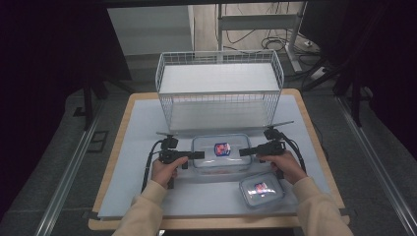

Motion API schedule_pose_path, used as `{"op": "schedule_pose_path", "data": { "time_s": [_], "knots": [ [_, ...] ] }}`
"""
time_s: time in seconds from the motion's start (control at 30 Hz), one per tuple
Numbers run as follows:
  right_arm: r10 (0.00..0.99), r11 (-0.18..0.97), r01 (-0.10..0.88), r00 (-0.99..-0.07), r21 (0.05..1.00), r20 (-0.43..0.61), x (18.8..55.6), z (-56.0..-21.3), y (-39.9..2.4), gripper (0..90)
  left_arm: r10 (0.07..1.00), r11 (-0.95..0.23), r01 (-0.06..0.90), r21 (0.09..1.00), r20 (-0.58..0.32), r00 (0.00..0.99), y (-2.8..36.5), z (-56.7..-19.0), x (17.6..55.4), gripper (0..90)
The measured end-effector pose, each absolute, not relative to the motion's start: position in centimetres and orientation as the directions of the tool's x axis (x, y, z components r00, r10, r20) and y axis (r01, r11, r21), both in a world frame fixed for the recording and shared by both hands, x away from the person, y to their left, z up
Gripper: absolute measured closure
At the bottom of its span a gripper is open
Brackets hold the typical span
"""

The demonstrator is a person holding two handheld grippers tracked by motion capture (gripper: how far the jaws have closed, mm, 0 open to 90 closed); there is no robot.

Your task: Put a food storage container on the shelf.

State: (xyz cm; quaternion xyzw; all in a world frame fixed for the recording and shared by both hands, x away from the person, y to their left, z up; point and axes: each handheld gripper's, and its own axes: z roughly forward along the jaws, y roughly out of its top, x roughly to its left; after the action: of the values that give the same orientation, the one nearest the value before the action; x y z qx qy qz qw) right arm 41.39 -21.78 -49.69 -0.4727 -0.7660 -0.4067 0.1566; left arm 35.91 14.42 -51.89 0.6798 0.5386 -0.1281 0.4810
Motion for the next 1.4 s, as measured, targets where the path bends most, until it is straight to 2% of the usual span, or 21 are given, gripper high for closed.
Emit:
{"op": "schedule_pose_path", "data": {
  "time_s": [0.2, 0.47, 1.4],
  "knots": [
    [0.586, 0.185, 0.855, -0.492, 0.485, 0.644, 41.0, -49.6, -22.4, 36.6, 0.626, 0.037, 0.839, 0.542, -0.667, 0.404, 14.4, -51.4, 35.2, 34.6],
    [0.576, 0.178, 0.841, -0.510, 0.512, 0.638, 40.2, -49.1, -22.7, 41.6, 0.619, 0.065, 0.813, 0.578, -0.663, 0.421, 14.7, -51.2, 34.1, 40.9],
    [0.554, 0.180, 0.813, -0.549, 0.554, 0.626, 39.3, -48.6, -23.4, 48.7, 0.605, 0.034, 0.772, 0.635, -0.627, 0.490, 15.2, -50.7, 33.1, 48.8]
  ]
}}
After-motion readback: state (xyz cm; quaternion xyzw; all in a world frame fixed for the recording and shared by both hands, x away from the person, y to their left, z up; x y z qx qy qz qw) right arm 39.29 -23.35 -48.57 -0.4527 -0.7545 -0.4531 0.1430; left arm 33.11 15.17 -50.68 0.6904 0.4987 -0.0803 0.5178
